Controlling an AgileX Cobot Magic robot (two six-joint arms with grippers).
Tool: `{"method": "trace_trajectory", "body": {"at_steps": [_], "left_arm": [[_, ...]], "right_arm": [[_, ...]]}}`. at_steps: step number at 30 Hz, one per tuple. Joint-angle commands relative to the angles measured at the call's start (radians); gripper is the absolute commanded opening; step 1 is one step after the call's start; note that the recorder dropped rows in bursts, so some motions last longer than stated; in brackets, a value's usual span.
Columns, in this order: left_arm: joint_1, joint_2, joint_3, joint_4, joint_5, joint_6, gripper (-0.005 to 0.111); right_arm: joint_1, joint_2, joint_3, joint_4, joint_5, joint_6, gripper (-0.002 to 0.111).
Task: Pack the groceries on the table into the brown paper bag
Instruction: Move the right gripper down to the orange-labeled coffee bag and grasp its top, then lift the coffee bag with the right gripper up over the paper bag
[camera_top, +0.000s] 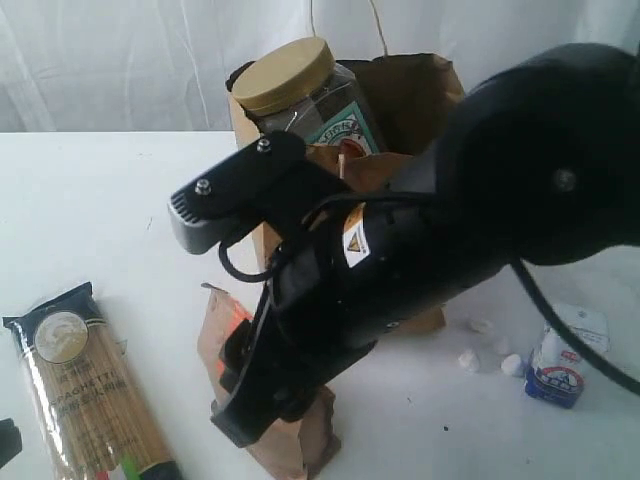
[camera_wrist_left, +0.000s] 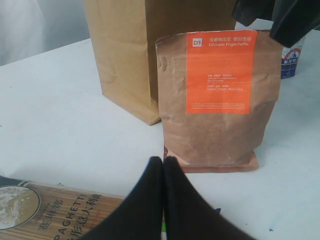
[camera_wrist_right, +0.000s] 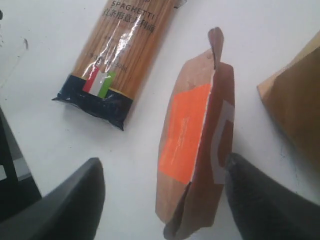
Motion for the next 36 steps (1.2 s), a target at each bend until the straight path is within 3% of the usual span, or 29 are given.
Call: {"method": "trace_trajectory", "body": {"at_steps": [1,9,11,21,36], "left_arm": [[0.001,-0.005,0.003,-0.001,0.005,0.001,0.000],[0.001,-0.005,0.003,-0.001,0.005,0.001,0.000],[0.001,-0.005,0.003,-0.001,0.005,0.001,0.000],[0.001,-0.005,0.003,-0.001,0.005,0.001,0.000],[0.001,-0.005,0.003,-0.001,0.005,0.001,0.000]], "right_arm": [[0.000,0.047,-0.010,-0.020,-0.038,-0.002,0.063],[0.000,0.134,-0.011,-0.020,-0.067,-0.002,0.063],[0.000,0.150,-0.011,-0.020,-0.070,-0.002,0.059],[0.000,0.148,-0.011,-0.016,-0.087,-0.002,0.000],[0.074,0.041,-0.012,-0.009,-0.133,0.004,0.000]]}}
